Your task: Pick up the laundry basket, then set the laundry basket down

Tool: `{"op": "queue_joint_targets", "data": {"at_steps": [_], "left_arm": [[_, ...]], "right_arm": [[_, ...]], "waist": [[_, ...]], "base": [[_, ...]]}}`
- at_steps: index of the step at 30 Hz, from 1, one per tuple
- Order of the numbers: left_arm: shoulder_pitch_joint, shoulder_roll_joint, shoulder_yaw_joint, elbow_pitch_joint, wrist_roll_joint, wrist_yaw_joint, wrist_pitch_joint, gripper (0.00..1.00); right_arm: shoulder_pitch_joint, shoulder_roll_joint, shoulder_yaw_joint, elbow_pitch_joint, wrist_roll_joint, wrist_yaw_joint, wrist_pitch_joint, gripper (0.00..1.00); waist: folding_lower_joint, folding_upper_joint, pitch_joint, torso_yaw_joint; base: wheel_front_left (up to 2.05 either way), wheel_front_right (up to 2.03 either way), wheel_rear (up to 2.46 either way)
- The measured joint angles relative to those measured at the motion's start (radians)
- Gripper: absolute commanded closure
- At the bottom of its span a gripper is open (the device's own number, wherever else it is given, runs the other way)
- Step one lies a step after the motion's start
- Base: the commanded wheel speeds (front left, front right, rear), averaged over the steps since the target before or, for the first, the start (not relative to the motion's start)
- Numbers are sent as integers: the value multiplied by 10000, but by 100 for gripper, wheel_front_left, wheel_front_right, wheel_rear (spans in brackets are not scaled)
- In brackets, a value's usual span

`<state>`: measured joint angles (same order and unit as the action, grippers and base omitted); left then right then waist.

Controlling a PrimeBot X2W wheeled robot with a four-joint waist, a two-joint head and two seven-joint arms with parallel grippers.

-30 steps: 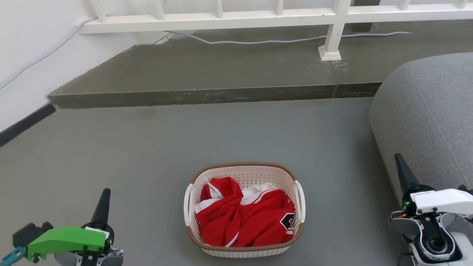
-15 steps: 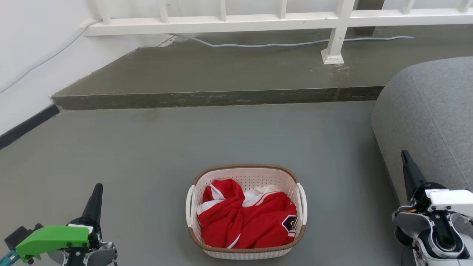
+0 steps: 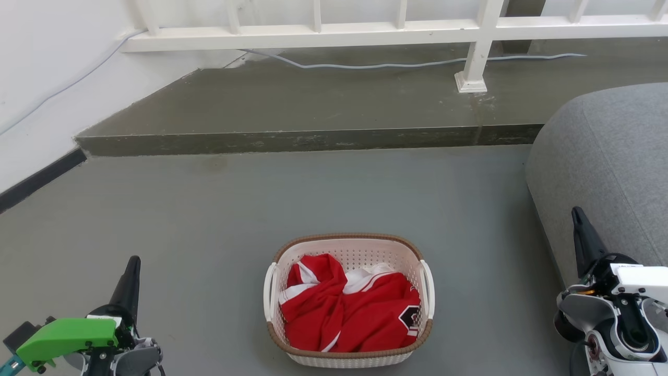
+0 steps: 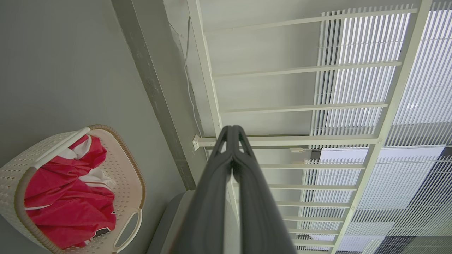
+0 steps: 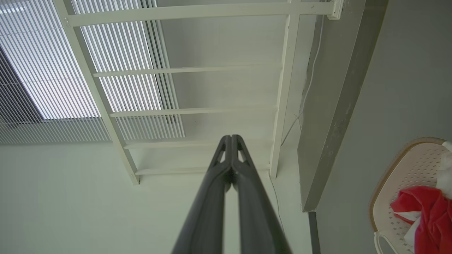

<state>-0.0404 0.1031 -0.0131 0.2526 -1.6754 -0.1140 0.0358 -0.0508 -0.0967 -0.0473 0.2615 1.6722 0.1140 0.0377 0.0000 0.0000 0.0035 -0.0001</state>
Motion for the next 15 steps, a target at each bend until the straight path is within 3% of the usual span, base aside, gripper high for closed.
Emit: {"op": "queue_joint_targets", "data": {"at_steps": [15], "left_arm": [[-12, -6, 17, 84, 0, -4, 0, 100]], "right_arm": [[-16, 2, -12, 58, -2, 2, 19, 100]], "waist": [[0, 0, -4, 0]], "base": [[0, 0, 0]]}}
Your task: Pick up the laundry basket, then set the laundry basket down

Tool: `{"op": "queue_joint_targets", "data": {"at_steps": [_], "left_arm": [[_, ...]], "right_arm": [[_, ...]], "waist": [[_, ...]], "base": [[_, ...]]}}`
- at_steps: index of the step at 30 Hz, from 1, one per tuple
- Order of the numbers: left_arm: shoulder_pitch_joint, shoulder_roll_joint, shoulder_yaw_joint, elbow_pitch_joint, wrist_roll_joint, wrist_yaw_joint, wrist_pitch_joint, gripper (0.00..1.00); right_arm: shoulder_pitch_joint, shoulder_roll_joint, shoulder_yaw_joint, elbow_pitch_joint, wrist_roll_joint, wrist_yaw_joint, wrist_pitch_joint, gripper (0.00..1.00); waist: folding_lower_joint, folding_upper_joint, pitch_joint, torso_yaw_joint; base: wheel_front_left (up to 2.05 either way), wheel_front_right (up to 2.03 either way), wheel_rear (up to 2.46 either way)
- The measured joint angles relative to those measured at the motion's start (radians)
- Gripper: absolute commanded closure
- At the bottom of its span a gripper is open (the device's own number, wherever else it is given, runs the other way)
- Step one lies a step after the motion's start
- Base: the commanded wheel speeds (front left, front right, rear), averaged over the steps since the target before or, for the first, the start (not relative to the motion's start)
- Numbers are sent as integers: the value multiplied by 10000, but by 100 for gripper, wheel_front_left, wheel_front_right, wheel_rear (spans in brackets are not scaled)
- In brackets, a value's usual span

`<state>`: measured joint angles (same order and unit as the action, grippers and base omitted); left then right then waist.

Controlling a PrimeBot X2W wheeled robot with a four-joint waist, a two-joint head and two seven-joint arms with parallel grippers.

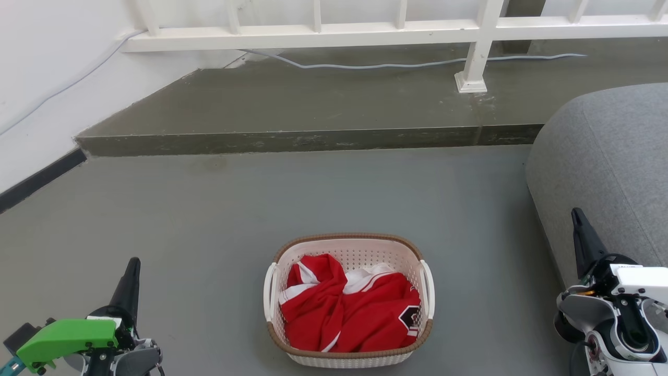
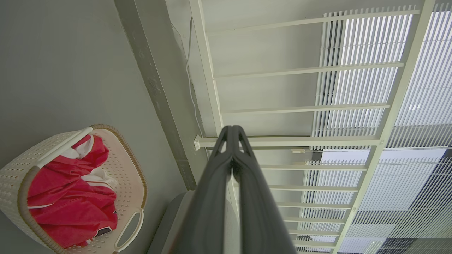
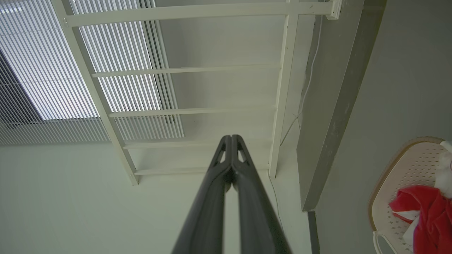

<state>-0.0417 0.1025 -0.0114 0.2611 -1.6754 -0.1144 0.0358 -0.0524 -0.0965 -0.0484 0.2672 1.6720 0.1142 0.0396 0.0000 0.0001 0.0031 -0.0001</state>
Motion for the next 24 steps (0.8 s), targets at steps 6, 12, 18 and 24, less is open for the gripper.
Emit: {"op": "queue_joint_targets", "data": {"at_steps": [6, 12, 18, 24], "left_arm": [[-2, -2, 10, 23, 0, -2, 0, 100], [-5, -6, 19, 65, 0, -13, 2, 100], [-8, -10, 29, 102, 0, -58, 6, 100], [-9, -17, 33, 117, 0, -59, 35, 100]], "right_arm": [[-4, 2, -8, 25, 0, 0, 8, 100], [-7, 2, -13, 38, 0, 0, 8, 100], [-9, 4, -21, 50, 0, 2, 8, 100], [-10, 6, -27, 65, 0, 2, 10, 100]], "waist": [[0, 0, -1, 0], [0, 0, -2, 0], [0, 0, -2, 0], [0, 0, -3, 0]], "base": [[0, 0, 0], [0, 0, 0], [0, 0, 0], [0, 0, 0]]}}
